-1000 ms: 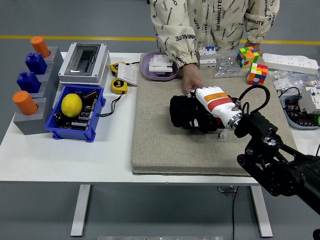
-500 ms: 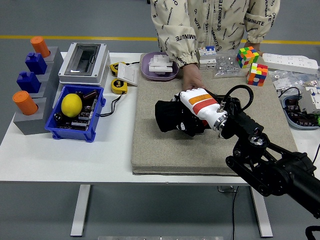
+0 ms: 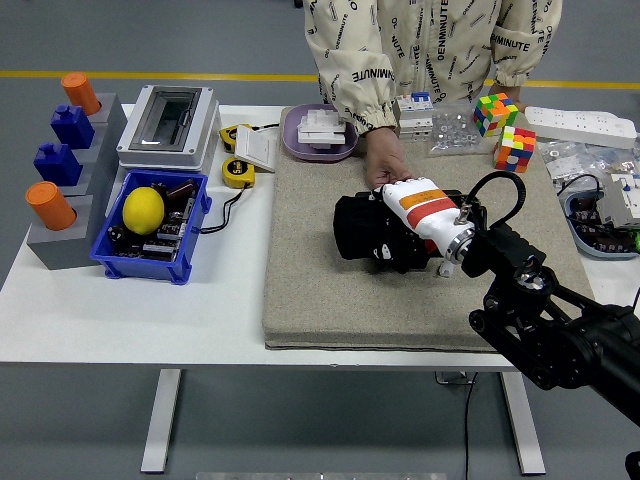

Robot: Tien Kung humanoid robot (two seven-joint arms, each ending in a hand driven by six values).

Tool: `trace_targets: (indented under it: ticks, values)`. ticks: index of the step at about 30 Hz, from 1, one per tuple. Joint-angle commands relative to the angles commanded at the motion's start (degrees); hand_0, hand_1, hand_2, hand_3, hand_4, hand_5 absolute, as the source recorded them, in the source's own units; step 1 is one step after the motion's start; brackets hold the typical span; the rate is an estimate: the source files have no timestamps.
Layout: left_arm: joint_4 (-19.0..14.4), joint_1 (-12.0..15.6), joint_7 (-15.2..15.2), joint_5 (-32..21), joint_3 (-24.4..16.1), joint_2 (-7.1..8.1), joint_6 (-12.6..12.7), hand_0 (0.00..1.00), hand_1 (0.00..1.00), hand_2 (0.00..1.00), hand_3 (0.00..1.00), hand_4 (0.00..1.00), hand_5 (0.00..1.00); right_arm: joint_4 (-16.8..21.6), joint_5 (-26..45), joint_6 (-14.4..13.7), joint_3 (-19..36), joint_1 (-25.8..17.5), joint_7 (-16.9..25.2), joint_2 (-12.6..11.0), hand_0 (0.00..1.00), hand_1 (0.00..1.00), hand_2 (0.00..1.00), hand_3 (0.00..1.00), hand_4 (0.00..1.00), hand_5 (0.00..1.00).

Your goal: Pick the rag up,wipe the panel,place it on the desk

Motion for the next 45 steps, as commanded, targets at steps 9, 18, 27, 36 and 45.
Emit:
trace_targets:
  ticks: [9, 18, 27, 36, 45]
  values:
    - [0.04, 0.01, 0.01, 0.11, -0.58, -0.2, -0.01, 0.65, 0.663, 0.696, 0.579, 0.68, 0.45, -0.95, -0.09, -0.06, 1.4, 0.01, -0.1, -2.52, 0.384, 0.415, 0.474, 0.503, 0.976, 0.18]
    - [0.04, -0.02, 0.01, 0.27, -1.16, -0.37, 0.0, 0.65, 0.662, 0.695, 0.58, 0.68, 0.45, -2.53, -0.04, -0.17, 3.01, 0.03, -0.18, -4.99, 0.383, 0.415, 0.474, 0.503, 0.975, 0.182]
    - [0.02, -0.11, 0.0, 0.44, -1.58, -0.42, 0.01, 0.649, 0.662, 0.696, 0.58, 0.68, 0.45, -4.22, -0.16, -0.31, 4.05, -0.05, -0.26, -7.81, 0.384, 0.415, 0.474, 0.503, 0.974, 0.182]
    - [-0.04, -0.12, 0.0, 0.41, -1.69, -0.55, 0.0, 0.649, 0.662, 0.695, 0.58, 0.68, 0.449, -6.85, -0.25, -0.48, 5.33, -0.3, -0.26, -10.06, 0.384, 0.414, 0.475, 0.501, 0.971, 0.185]
    - [-0.04, -0.07, 0.0, 0.48, -1.77, -0.62, 0.0, 0.65, 0.663, 0.695, 0.58, 0.681, 0.449, -8.62, 0.05, -1.09, 8.18, -0.03, -1.49, -10.69, 0.384, 0.415, 0.474, 0.501, 0.971, 0.184]
